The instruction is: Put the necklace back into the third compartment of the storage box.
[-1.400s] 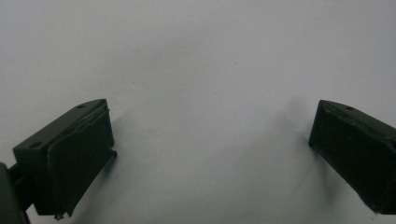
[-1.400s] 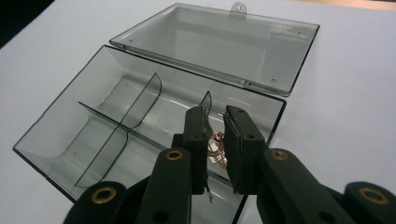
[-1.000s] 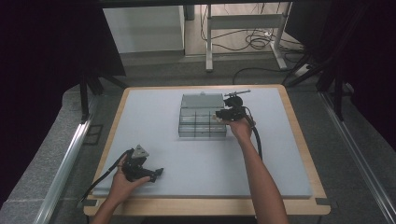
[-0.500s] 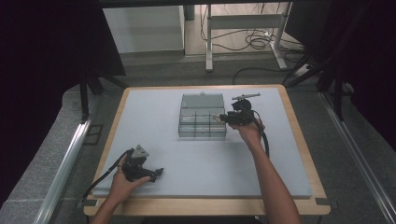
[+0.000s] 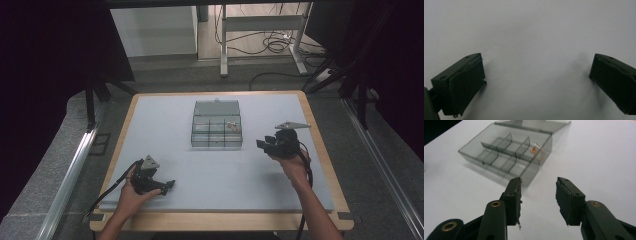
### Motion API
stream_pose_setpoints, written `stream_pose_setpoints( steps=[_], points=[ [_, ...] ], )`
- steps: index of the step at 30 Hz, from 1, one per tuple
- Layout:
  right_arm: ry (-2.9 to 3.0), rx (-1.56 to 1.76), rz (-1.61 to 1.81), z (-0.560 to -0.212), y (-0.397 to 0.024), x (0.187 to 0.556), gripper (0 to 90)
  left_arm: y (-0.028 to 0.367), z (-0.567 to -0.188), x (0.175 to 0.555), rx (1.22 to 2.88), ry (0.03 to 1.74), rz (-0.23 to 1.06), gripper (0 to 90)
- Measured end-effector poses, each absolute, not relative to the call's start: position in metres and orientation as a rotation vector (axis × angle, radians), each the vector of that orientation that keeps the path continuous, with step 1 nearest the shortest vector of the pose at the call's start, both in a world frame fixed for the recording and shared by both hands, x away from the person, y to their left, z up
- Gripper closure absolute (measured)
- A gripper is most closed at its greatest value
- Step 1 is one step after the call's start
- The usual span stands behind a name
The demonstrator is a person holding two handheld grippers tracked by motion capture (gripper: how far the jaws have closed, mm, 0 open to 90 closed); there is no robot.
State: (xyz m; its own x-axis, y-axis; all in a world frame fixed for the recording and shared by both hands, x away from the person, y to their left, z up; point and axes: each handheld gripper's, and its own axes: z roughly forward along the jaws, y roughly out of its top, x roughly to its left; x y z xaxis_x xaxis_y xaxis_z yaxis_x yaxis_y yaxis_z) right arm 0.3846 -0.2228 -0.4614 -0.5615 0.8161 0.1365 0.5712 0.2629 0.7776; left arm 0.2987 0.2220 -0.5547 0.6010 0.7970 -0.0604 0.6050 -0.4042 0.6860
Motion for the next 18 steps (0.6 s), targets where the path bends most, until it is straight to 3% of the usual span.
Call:
stream_pose_setpoints(
  steps=[14, 18],
  points=[
    [2.280, 1.298, 1.142, -0.496, -0.259, 0.342, 50.5, 0.222, -0.555, 0.299, 2.146, 1.102, 0.364, 0.0],
    [2.291, 1.295, 1.161, -0.498, -0.256, 0.342, 44.0, 0.222, -0.555, 0.299, 2.146, 1.102, 0.365, 0.0]
  ],
)
